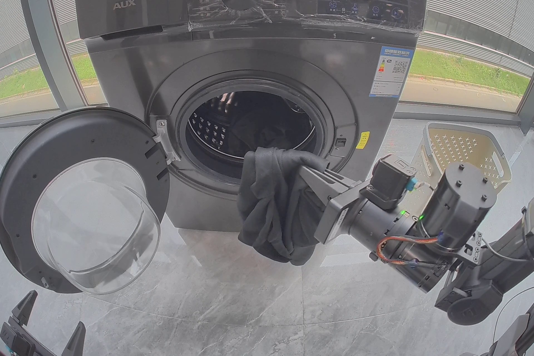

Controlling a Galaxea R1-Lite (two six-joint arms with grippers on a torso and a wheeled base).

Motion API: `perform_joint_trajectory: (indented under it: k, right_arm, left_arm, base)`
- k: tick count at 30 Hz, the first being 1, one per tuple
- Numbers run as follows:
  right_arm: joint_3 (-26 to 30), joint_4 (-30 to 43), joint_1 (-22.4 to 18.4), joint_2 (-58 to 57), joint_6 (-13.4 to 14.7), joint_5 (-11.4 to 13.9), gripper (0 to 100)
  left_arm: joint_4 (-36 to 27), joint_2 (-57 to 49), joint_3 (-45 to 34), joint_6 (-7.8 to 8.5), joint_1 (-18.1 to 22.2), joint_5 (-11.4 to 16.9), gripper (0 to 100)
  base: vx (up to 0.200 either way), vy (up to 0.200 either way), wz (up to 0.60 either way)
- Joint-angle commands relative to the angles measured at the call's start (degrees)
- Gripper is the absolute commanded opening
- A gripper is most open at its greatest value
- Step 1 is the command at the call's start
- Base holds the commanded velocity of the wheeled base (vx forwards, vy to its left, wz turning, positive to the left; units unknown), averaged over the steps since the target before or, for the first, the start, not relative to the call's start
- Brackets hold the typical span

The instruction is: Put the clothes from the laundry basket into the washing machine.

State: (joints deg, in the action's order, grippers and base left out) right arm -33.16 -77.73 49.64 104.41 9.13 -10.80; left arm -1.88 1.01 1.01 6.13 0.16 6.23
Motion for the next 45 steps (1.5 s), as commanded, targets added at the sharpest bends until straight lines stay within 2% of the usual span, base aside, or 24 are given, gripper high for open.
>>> perform_joint_trajectory:
  k: [1,4,6,9,10,12,13,14,16,17,18,19,21,23,25,31,33,35,37,39,44,45]
  right_arm:
    - [-3.05,-0.32,0.37,4.04,0.1,0.52,0]
    - [-4.81,-0.41,0.37,5.1,0.1,0.52,0]
    - [-5.07,-0.76,0.37,5.8,0.1,0.43,0]
    - [-5.25,-1.02,0.37,6.59,0.1,0.08,0]
    - [-5.6,-1.11,0.28,7.12,0.1,-0.01,0]
    - [-6.57,-0.85,0.28,7.21,0.01,-0.01,0]
    - [-7.18,-0.58,0.37,7.3,0.01,-0.01,0]
    - [-7.8,-0.41,0.37,7.47,0.01,0.08,0]
    - [-8.59,-0.32,0.46,7.74,0.01,0.61,0]
    - [-8.85,-0.32,0.37,7.74,0.01,0.78,0]
    - [-9.2,-0.23,0.37,7.74,0.1,1.05,0]
    - [-10.44,-0.23,-0.16,8.18,0.45,2.28,0]
    - [-12.11,-0.14,-0.77,9.93,1.15,3.51,0]
    - [-13.6,0.03,-1.65,10.9,1.15,3.68,0]
    - [-15.62,0.3,-2.18,11.87,1.15,3.59,0]
    - [-21.51,4.07,-2.97,13.62,1.24,2.98,0]
    - [-23.27,5.48,-3.06,14.33,1.33,2.89,0]
    - [-24.67,6.18,-3.23,14.86,1.24,2.1,0]
    - [-25.99,6.45,-3.41,15.47,1.24,0.78,0]
    - [-26.78,7.15,-3.41,16.09,1.24,0.17,0]
    - [-27.66,7.5,-3.94,16.35,1.15,-1.06,0]
    - [-27.93,7.41,-3.94,16.88,1.15,-2.21,0]
  left_arm:
    - [0.03,-1.01,-1.01,-0.16,0.02,0.01,100]
    - [0.12,-1.01,-1.01,0.28,0.02,0.19,100]
    - [0.12,-1.01,-1.01,-0.07,0.02,0.19,100]
    - [1.79,-1.01,0.83,-1.83,0.28,0.36,100]
    - [4.78,1.45,9.54,-4.64,0.63,1.33,100]
    - [2.76,7.07,18.24,-4.46,0.11,3.09,100]
    - [0.91,9.01,19.91,-4.11,-0.16,3.97,100]
    - [-0.67,10.94,20.61,-3.85,-0.33,5.64,100]
    - [-1.9,17.09,19.2,-2.88,-0.77,11.61,100]
    - [-1.37,19.64,18.15,-2.44,-0.69,14.42,100]
    - [-0.76,21.31,17.53,-2.18,-0.69,16.09,100]
    - [1.35,24.92,16.48,-2.09,-0.86,19.35,100]
    - [6.54,32.47,14.81,-1.56,-1.3,22.6,100]
    - [11.9,38.28,13.23,-0.59,-2.0,23.74,100]
    - [18.4,44.6,11.91,0.28,-4.29,23.74,100]
    - [31.85,61.3,12.08,-2.26,-12.99,22.6,100]
    - [34.66,66.22,12.79,-2.44,-15.01,21.37,100]
    - [37.74,71.06,13.84,-2.97,-17.65,19.87,100]
    - [41.87,75.89,14.81,-4.2,-20.02,18.03,100]
    - [45.65,80.64,15.69,-4.46,-22.04,16.89,100]
    - [50.83,88.81,17.97,-4.46,-23.1,15.13,100]
    - [52.68,91.71,19.2,-4.73,-23.36,15.04,100]
  base:
    - [0.0,0.0,0.0]
    - [0.0,0.0,0.0]
    - [0.0,0.0,0.0]
    - [0.0,0.0,0.0]
    - [0.0,0.0,0.0]
    - [0.0,0.0,0.0]
    - [0.0,0.0,0.0]
    - [0.0,0.0,0.0]
    - [0.0,0.0,0.0]
    - [0.0,0.0,0.0]
    - [0.0,0.0,0.0]
    - [0.0,0.0,0.0]
    - [0.0,0.0,0.0]
    - [0.0,0.0,0.0]
    - [0.0,0.0,0.0]
    - [0.0,0.0,0.0]
    - [0.0,0.0,0.0]
    - [0.0,0.0,0.0]
    - [0.0,0.0,0.0]
    - [0.0,0.0,0.0]
    - [0.0,0.0,0.0]
    - [0.0,0.0,0.0]
